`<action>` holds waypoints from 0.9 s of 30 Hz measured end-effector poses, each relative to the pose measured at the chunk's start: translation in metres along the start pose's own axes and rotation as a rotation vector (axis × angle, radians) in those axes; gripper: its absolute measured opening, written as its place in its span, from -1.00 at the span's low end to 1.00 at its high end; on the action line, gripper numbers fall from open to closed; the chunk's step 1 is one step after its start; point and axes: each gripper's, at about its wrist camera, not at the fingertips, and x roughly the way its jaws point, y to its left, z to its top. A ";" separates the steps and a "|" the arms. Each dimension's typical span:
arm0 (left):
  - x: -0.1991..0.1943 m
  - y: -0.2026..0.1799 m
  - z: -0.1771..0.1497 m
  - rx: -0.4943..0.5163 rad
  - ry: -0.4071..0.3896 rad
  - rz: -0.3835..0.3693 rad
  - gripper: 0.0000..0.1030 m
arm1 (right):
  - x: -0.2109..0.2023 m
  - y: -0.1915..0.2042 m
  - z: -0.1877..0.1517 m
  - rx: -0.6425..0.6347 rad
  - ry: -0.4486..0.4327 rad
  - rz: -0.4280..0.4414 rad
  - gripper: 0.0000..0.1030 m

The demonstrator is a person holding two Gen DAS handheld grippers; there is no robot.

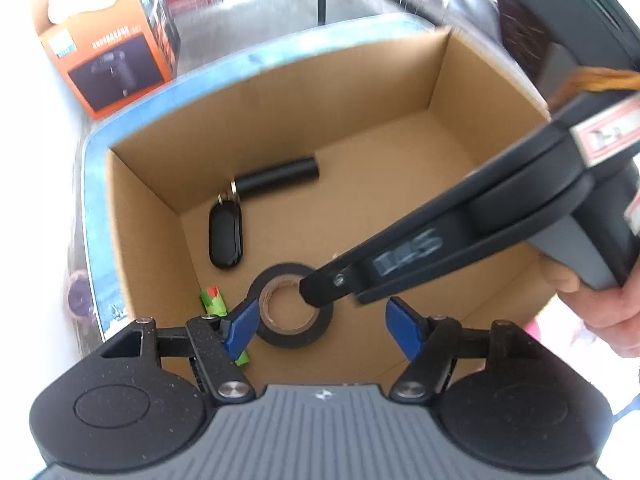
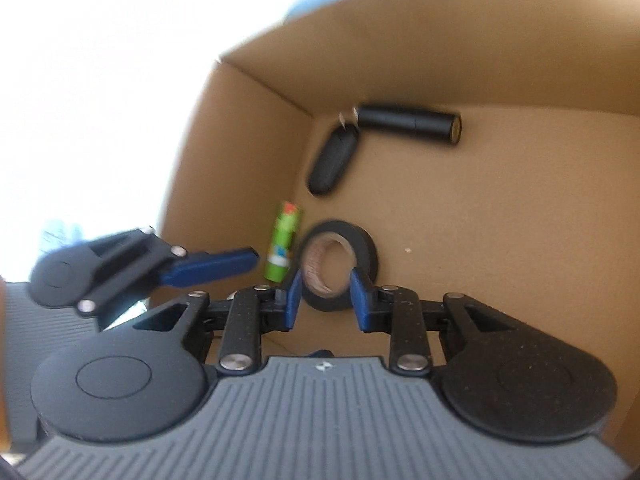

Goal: Organize rigid objects
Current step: 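Withdraw the right gripper from the box back over the table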

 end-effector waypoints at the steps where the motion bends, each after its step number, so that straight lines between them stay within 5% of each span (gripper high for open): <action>1: -0.010 -0.002 -0.004 -0.004 -0.030 -0.005 0.38 | -0.014 0.002 -0.007 0.000 -0.038 0.017 -0.46; 9: -0.086 -0.033 -0.051 0.041 -0.304 -0.037 0.38 | -0.136 0.015 -0.102 -0.071 -0.371 0.038 -0.40; 13: -0.097 -0.059 -0.082 0.057 -0.391 -0.078 0.38 | -0.163 0.011 -0.156 -0.068 -0.503 -0.031 -0.21; 20: -0.059 -0.122 -0.121 0.093 -0.378 -0.138 0.38 | -0.130 -0.024 -0.216 0.024 -0.531 -0.206 -0.19; 27: 0.001 -0.157 -0.126 0.121 -0.318 -0.039 0.30 | -0.089 -0.052 -0.221 0.036 -0.513 -0.289 -0.19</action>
